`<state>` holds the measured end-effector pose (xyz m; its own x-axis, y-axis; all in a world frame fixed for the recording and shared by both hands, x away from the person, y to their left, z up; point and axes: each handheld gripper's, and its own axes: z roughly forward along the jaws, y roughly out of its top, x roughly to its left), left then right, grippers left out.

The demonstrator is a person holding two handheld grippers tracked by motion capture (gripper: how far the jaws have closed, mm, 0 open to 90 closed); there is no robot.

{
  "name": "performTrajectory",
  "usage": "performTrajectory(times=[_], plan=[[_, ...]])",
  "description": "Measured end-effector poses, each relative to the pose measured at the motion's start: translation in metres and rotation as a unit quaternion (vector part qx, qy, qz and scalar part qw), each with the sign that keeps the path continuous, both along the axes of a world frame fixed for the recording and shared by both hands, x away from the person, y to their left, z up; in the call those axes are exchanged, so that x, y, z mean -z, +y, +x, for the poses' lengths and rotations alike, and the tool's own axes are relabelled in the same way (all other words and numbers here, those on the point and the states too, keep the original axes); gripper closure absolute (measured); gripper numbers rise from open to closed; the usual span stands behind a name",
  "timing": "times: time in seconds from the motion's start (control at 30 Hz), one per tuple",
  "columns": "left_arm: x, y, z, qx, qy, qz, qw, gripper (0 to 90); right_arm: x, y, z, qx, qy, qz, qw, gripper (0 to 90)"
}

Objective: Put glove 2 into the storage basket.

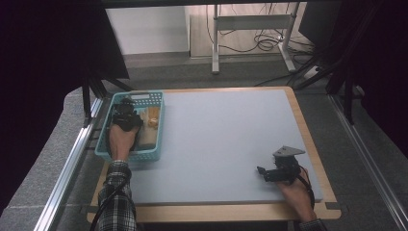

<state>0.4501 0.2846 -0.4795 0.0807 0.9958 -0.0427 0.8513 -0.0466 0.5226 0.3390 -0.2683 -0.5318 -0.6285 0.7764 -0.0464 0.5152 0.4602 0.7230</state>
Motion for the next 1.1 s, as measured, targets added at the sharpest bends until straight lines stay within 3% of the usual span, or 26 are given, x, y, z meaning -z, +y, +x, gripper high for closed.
performTrajectory(times=[0.13, 0.43, 1.0, 1.1], plan=[[-0.004, 0.008, -0.004, -0.008, -0.016, -0.016, 0.9997, 37.9, 0.000, 0.000, 0.000, 0.000, 0.000, 0.000, 1.0000, 10.9], [-0.010, 0.018, -0.013, -0.007, -0.049, -0.047, 0.9977, 22.4, 0.000, 0.000, 0.000, 0.000, 0.000, 0.000, 1.0000, 10.9], [-0.021, 0.021, -0.032, 0.030, -0.085, -0.094, 0.9914, 7.9, 0.000, 0.000, 0.000, 0.001, 0.000, 0.000, 1.0000, 11.0], [-0.024, 0.019, -0.036, 0.040, -0.091, -0.088, 0.9912, 6.1, 0.000, 0.000, 0.000, 0.001, -0.001, 0.000, 1.0000, 10.9]])
